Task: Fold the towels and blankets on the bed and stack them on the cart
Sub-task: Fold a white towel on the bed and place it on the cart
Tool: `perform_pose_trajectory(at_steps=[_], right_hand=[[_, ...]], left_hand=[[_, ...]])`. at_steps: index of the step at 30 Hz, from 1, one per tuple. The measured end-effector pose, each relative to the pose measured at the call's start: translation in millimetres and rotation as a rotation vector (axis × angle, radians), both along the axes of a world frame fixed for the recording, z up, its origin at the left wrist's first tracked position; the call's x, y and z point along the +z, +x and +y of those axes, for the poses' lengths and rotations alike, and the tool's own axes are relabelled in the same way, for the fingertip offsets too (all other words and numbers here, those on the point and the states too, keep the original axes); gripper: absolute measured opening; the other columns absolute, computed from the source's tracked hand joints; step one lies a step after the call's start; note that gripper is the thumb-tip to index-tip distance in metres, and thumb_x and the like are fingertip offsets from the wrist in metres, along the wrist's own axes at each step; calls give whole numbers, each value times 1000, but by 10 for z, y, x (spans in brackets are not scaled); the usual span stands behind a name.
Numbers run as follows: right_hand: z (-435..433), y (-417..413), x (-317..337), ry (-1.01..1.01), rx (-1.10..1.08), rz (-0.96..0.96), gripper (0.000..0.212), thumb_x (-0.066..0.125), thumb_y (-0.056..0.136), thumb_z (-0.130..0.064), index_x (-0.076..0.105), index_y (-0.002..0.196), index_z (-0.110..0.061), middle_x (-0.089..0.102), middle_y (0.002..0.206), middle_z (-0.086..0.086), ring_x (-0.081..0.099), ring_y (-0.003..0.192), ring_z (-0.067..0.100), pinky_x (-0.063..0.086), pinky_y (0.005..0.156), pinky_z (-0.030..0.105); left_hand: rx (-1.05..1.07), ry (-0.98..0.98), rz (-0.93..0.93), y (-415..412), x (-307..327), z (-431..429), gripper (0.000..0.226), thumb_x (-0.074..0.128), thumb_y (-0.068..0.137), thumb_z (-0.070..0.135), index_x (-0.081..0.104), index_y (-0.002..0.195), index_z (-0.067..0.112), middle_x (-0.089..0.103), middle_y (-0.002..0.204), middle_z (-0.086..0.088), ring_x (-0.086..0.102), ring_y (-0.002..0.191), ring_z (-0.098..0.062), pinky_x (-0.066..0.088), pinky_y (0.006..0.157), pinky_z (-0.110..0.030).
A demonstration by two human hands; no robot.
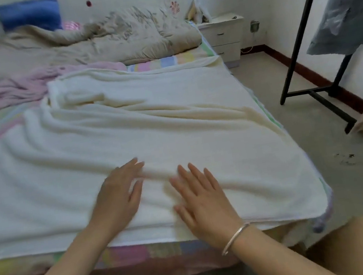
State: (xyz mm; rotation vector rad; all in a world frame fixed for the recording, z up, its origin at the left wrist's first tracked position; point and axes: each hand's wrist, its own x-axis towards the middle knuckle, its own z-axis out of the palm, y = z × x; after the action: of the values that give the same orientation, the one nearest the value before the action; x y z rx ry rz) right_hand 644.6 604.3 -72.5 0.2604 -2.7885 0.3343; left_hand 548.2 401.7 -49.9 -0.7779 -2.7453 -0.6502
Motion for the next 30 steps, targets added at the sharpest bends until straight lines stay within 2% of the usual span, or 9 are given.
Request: perform_pose_trajectory(at_steps=[4, 8, 11, 15, 18, 22, 24, 27, 30], right_hand=[[-555, -59, -18, -18, 163, 86, 44, 46, 91, -42, 54, 132, -25, 46, 145, 6, 40, 136, 30, 24, 109, 48], [-971, -145, 95, -51, 288, 205, 40, 73, 72, -29, 63, 111, -25, 58, 124, 2, 54, 113, 26, 41, 95, 38], [-1226, -227, 100, 25, 328, 248, 39, 73, 61, -17, 63, 99, -21, 57, 108, 2, 55, 93, 25, 40, 76, 33], [-1335, -278, 24, 116, 324, 347, 29, 61, 63, -1, 62, 88, -17, 55, 90, 3, 49, 73, 24, 38, 61, 33], [-1326, -269, -18, 156, 311, 344, 29, 57, 67, 2, 58, 89, -16, 53, 86, 2, 49, 70, 24, 41, 59, 34], [-1285, -268, 10, 125, 259, 326, 32, 36, 73, -1, 52, 95, -17, 53, 87, 2, 50, 69, 23, 44, 57, 34], [-1270, -267, 45, 75, 256, 332, 32, 34, 75, -3, 50, 100, -18, 55, 86, 1, 52, 68, 23, 45, 55, 34], [-1215, -254, 93, 15, 258, 368, 41, 41, 73, -3, 49, 111, -18, 59, 87, -1, 55, 65, 20, 44, 48, 30], [-1154, -257, 84, 70, 266, 386, 44, 68, 65, 2, 59, 104, -16, 60, 87, 0, 55, 66, 21, 41, 46, 30]], left_hand=[[186, -82, 36, 177, -156, -1086, 56, 29, 95, 45, 54, 137, 17, 46, 147, -1, 46, 132, -21, 35, 111, -41], [313, -11, 115, 397, -182, -1761, 45, 38, 92, 34, 59, 127, 13, 54, 136, -3, 52, 123, -24, 43, 102, -43], [368, -34, 266, 510, -195, -1980, 36, 47, 80, 16, 60, 112, 7, 56, 120, -8, 54, 110, -28, 44, 94, -40], [383, -181, 404, 525, -193, -2048, 7, 56, 78, 14, 55, 84, 10, 52, 87, -5, 51, 79, -28, 38, 70, -36], [342, -269, 420, 457, -202, -2064, 4, 54, 78, 18, 55, 80, 14, 50, 80, -2, 50, 73, -26, 33, 65, -34], [390, -312, 439, 333, -165, -2036, 14, 52, 74, 17, 56, 87, 14, 52, 85, -4, 50, 79, -26, 38, 70, -35], [416, -318, 448, 266, -126, -2038, 19, 51, 72, 13, 56, 91, 12, 52, 87, -5, 51, 80, -28, 39, 70, -37], [408, -325, 491, 178, -69, -2065, 26, 48, 71, 5, 57, 94, 11, 54, 87, -6, 52, 78, -30, 38, 69, -37], [367, -371, 527, 150, -47, -2127, 27, 45, 72, 1, 60, 93, 10, 56, 84, -6, 52, 74, -29, 36, 66, -37]])
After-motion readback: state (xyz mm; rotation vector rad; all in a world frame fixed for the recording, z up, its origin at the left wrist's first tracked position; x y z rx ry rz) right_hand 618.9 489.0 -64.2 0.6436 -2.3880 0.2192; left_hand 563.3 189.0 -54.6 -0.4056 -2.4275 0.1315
